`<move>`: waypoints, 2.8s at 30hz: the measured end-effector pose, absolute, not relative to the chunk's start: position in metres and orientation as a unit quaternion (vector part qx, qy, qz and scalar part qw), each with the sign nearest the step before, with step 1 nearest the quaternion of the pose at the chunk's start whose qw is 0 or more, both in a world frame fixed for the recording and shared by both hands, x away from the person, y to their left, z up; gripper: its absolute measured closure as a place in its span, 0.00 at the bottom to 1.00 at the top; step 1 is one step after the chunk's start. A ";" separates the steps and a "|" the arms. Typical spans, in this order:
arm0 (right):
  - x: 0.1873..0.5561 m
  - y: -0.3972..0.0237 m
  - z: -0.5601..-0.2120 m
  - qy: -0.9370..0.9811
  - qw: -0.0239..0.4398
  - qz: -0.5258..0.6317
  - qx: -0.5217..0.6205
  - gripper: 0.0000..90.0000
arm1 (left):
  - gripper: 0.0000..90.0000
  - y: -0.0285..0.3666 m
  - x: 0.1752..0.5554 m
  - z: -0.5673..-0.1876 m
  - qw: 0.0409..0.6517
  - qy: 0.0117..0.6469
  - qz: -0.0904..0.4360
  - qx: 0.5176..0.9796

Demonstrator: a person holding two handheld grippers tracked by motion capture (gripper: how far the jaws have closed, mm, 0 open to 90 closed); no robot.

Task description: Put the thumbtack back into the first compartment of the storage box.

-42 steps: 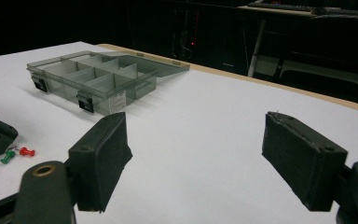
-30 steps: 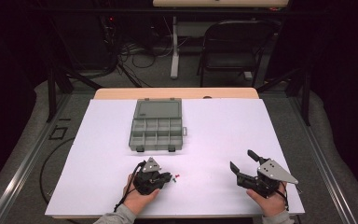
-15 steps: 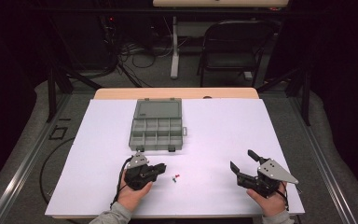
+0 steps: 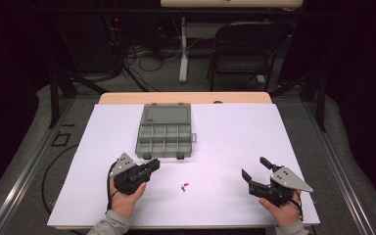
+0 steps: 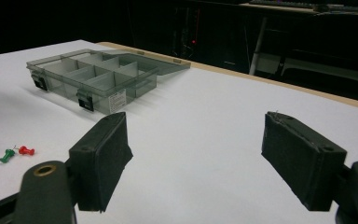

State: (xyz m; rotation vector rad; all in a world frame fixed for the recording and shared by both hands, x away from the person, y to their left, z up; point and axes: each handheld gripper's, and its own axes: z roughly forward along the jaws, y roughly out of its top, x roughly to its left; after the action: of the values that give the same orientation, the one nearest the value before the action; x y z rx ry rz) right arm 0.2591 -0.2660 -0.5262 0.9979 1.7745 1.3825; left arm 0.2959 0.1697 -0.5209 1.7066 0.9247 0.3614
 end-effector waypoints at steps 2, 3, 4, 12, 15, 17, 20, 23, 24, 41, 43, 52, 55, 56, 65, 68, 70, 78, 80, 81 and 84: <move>0.259 -0.266 -0.526 0.680 0.334 0.529 0.381 0.25 | 0.93 0.172 0.297 -0.519 0.549 0.394 0.159 0.720; 0.259 -0.266 -0.526 0.681 0.333 0.529 0.380 0.25 | 0.93 0.174 0.297 -0.519 0.548 0.396 0.161 0.719; 0.259 -0.266 -0.526 0.682 0.333 0.529 0.380 0.25 | 0.93 0.175 0.298 -0.518 0.548 0.398 0.163 0.717; 0.260 -0.266 -0.527 0.681 0.330 0.529 0.384 0.25 | 0.93 0.185 0.307 -0.511 0.537 0.413 0.172 0.715; 0.261 -0.265 -0.528 0.681 0.328 0.528 0.388 0.25 | 0.93 0.187 0.313 -0.506 0.533 0.414 0.173 0.717; 0.262 -0.265 -0.528 0.682 0.329 0.526 0.387 0.25 | 0.93 0.189 0.318 -0.501 0.527 0.422 0.174 0.717; 0.262 -0.263 -0.528 0.683 0.329 0.527 0.385 0.25 | 0.93 0.193 0.326 -0.493 0.526 0.428 0.174 0.714; 0.262 -0.261 -0.529 0.684 0.328 0.526 0.384 0.25 | 0.93 0.197 0.336 -0.485 0.526 0.433 0.176 0.710; 0.262 -0.261 -0.529 0.685 0.329 0.525 0.384 0.25 | 0.93 0.198 0.339 -0.483 0.524 0.436 0.175 0.711; 0.261 -0.263 -0.529 0.684 0.328 0.524 0.387 0.25 | 0.93 0.199 0.408 -0.457 0.457 0.487 0.155 0.728; 0.261 -0.263 -0.529 0.685 0.328 0.524 0.386 0.25 | 0.93 0.197 0.415 -0.457 0.445 0.492 0.154 0.732; 0.262 -0.263 -0.529 0.687 0.328 0.524 0.383 0.25 | 0.93 0.189 0.446 -0.469 0.400 0.512 0.156 0.744; 0.262 -0.263 -0.529 0.686 0.327 0.524 0.384 0.25 | 0.93 0.189 0.451 -0.472 0.392 0.516 0.155 0.745; 0.262 -0.263 -0.529 0.686 0.327 0.524 0.383 0.25 | 0.93 0.188 0.453 -0.474 0.389 0.519 0.156 0.745; 0.261 -0.262 -0.529 0.688 0.326 0.524 0.382 0.25 | 0.93 0.190 0.469 -0.490 0.363 0.543 0.151 0.743; 0.262 -0.263 -0.529 0.688 0.326 0.523 0.382 0.25 | 0.93 0.191 0.472 -0.494 0.356 0.548 0.148 0.743; 0.262 -0.263 -0.529 0.688 0.326 0.523 0.382 0.25 | 0.93 0.192 0.475 -0.498 0.350 0.557 0.141 0.740; 0.262 -0.263 -0.529 0.689 0.325 0.523 0.381 0.25 | 0.93 0.186 0.480 -0.509 0.325 0.560 0.137 0.750; 0.262 -0.263 -0.529 0.690 0.325 0.523 0.382 0.25 | 0.93 0.185 0.480 -0.511 0.320 0.560 0.138 0.752; 0.262 -0.263 -0.529 0.690 0.325 0.523 0.381 0.25 | 0.93 0.184 0.481 -0.512 0.320 0.561 0.139 0.751; 0.262 -0.263 -0.530 0.690 0.325 0.523 0.382 0.25 | 0.93 0.183 0.481 -0.513 0.316 0.559 0.137 0.754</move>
State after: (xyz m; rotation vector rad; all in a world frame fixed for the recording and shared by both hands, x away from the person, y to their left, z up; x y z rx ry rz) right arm 0.2621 -0.2631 -0.5295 1.0014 1.8081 1.3702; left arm 0.4808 0.1831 -0.5132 1.9852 1.4730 0.3600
